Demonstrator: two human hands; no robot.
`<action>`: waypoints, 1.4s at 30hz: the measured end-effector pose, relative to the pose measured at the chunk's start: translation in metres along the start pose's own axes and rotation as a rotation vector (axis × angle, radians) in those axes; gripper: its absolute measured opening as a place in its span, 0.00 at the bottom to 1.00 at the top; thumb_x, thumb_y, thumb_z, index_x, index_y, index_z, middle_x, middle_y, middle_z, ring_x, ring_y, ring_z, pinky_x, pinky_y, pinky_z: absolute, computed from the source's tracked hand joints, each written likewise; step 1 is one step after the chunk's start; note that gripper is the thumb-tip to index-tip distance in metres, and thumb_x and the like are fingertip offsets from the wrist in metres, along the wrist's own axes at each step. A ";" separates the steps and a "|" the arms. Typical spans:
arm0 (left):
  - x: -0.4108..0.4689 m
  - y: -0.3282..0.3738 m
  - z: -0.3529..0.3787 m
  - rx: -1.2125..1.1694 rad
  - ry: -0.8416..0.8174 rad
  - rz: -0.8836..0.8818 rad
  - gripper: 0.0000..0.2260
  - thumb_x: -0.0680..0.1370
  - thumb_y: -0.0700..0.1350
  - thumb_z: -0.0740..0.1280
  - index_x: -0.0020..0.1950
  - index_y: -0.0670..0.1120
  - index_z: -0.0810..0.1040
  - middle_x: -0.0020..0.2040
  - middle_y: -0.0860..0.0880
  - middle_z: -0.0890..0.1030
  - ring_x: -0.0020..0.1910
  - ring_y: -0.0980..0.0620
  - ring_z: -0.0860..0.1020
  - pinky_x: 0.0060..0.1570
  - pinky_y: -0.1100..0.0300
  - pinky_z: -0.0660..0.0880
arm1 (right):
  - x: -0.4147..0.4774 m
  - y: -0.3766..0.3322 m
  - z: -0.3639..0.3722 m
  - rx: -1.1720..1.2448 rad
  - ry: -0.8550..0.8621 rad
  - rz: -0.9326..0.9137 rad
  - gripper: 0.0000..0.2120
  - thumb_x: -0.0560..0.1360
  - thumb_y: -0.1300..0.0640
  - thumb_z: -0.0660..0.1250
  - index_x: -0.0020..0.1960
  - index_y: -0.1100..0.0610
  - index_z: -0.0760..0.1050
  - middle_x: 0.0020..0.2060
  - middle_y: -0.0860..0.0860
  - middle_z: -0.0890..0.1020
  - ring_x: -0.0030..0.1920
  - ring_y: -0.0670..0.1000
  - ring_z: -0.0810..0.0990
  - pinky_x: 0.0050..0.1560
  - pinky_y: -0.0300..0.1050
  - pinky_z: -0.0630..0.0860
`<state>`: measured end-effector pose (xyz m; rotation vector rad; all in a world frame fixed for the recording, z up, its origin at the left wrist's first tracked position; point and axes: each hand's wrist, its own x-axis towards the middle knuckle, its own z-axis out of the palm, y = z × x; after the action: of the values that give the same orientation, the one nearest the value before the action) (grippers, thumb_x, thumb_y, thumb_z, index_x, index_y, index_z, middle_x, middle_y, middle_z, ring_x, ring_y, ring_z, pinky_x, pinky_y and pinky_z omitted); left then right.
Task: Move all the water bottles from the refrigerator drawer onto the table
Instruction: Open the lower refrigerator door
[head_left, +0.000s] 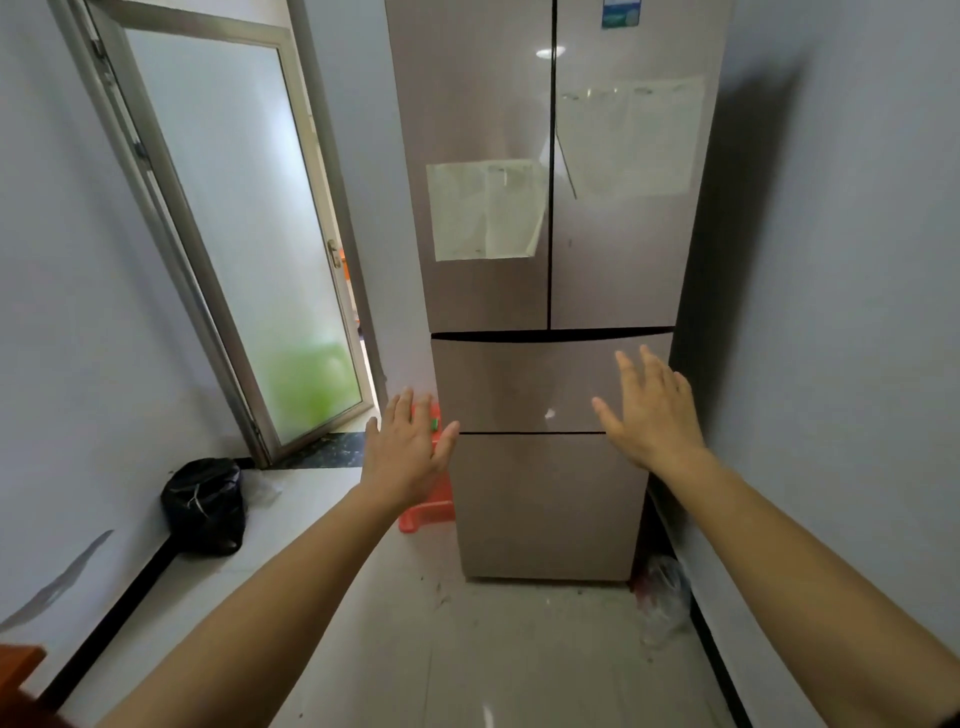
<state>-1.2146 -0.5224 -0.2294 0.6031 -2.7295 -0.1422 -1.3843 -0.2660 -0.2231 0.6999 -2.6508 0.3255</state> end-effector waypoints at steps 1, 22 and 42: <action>0.016 -0.005 0.006 0.001 -0.001 0.000 0.30 0.82 0.63 0.48 0.80 0.47 0.55 0.81 0.45 0.54 0.80 0.45 0.51 0.76 0.41 0.54 | 0.018 -0.002 0.010 0.015 -0.011 -0.002 0.36 0.81 0.37 0.55 0.81 0.53 0.47 0.80 0.60 0.52 0.79 0.59 0.53 0.78 0.58 0.54; 0.438 -0.145 0.227 -0.390 -0.185 -0.172 0.38 0.79 0.65 0.56 0.79 0.41 0.54 0.78 0.40 0.61 0.76 0.40 0.62 0.73 0.44 0.62 | 0.366 -0.066 0.278 0.014 -0.380 -0.111 0.32 0.81 0.41 0.57 0.81 0.53 0.54 0.78 0.55 0.60 0.78 0.55 0.58 0.72 0.52 0.65; 0.454 -0.153 0.292 -0.823 -0.238 -0.321 0.30 0.68 0.75 0.63 0.58 0.54 0.67 0.49 0.60 0.77 0.51 0.50 0.79 0.49 0.54 0.76 | 0.359 -0.079 0.343 0.119 -0.416 0.099 0.37 0.73 0.36 0.62 0.74 0.54 0.59 0.71 0.55 0.61 0.75 0.57 0.51 0.66 0.59 0.70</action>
<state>-1.6437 -0.8470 -0.3896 0.7771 -2.4242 -1.3956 -1.7353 -0.5930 -0.3737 0.7416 -3.0892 0.4056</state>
